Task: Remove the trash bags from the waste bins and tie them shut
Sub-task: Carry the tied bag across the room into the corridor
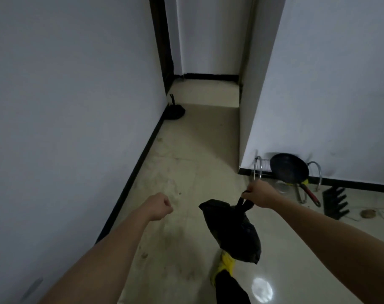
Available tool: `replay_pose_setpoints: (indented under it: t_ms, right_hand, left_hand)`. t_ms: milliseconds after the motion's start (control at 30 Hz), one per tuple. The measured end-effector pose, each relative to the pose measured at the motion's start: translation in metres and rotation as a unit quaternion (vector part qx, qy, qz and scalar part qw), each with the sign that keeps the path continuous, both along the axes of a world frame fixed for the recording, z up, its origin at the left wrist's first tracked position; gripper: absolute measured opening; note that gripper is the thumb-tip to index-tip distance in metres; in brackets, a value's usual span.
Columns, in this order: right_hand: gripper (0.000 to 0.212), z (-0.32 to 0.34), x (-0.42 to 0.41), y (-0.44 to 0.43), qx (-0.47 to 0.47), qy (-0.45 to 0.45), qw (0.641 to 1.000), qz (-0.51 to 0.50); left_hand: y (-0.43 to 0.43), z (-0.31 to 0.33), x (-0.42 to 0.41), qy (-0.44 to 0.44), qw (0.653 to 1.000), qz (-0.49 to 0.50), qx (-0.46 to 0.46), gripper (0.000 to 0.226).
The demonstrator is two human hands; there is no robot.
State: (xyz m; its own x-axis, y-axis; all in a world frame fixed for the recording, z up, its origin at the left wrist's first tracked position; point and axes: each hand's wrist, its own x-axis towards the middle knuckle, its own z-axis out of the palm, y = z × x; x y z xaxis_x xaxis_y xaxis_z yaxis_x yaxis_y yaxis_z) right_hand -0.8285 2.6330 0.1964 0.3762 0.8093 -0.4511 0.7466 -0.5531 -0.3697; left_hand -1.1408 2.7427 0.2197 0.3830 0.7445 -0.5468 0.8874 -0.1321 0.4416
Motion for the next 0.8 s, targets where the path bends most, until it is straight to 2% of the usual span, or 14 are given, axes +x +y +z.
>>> replay_pose_setpoints:
  t_ms: [233,367,433,600,700,800]
  right_hand:
    - [0.020,-0.037,0.057,0.211,-0.019,0.028,0.998,0.056]
    - [0.023,-0.028,0.095,0.332,-0.023,0.010,0.995,0.101]
    - [0.024,-0.026,0.107,0.390,-0.034,-0.001,0.993,0.116]
    - [0.028,-0.027,0.132,0.533,-0.036,-0.023,0.988,0.148]
    - [0.028,-0.043,0.156,0.619,-0.039,-0.037,0.990,0.134]
    - [0.026,-0.051,0.179,0.704,-0.048,-0.022,0.995,0.089]
  left_hand:
    - [0.194,-0.023,0.065,0.022,0.999,0.027,-0.036,0.018]
    - [0.302,-0.016,0.099,-0.025,0.998,0.053,-0.011,0.010]
    - [0.344,-0.014,0.110,-0.031,0.997,0.060,-0.032,0.009]
    - [0.470,-0.036,0.123,-0.016,0.994,0.089,-0.054,0.020]
    - [0.561,-0.054,0.140,-0.012,0.993,0.100,-0.063,0.011]
    - [0.662,-0.057,0.161,-0.020,0.996,0.068,-0.057,0.013]
